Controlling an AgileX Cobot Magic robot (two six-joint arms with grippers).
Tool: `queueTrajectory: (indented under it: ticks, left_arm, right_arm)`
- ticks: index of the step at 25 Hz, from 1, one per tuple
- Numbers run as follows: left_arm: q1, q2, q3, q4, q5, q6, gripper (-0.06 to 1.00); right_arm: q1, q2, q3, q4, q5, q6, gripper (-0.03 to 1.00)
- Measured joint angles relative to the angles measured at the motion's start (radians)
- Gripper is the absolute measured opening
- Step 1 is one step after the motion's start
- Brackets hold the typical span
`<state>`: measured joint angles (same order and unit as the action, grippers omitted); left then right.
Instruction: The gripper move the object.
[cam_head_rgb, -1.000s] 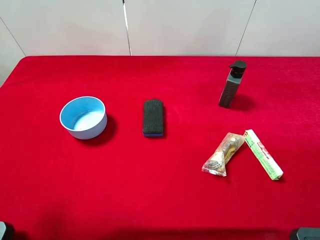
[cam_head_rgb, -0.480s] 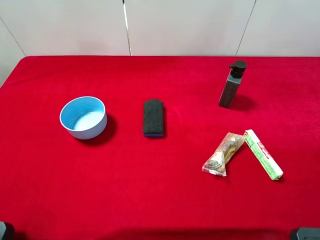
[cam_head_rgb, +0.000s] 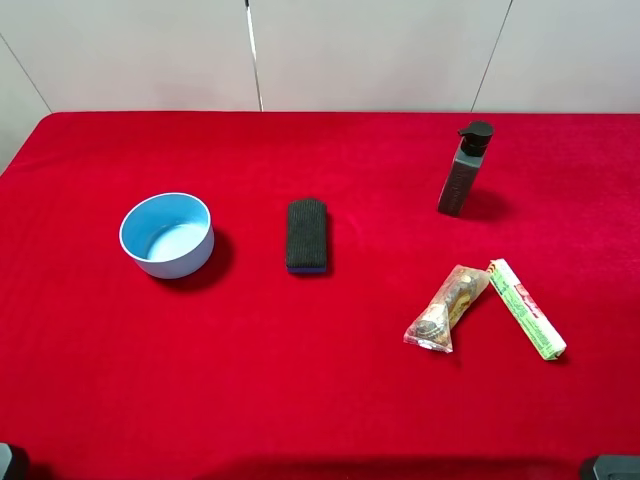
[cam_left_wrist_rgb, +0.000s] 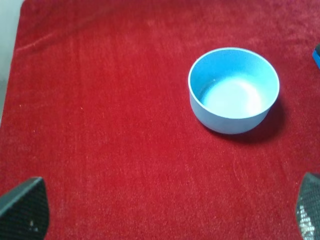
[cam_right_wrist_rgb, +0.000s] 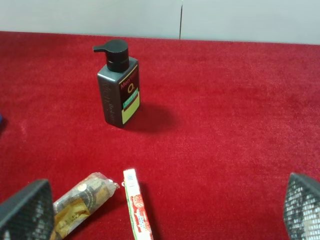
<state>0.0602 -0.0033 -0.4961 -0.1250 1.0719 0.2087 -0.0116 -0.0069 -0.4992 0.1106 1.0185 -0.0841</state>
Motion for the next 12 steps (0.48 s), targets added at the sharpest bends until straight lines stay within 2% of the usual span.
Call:
queueTrajectory:
  ticks: [12]
  left_arm:
    - [0.0, 0.0, 0.0, -0.005, 0.0, 0.003, 0.99]
  right_arm:
    - [0.0, 0.0, 0.0, 0.0, 0.0, 0.0, 0.69]
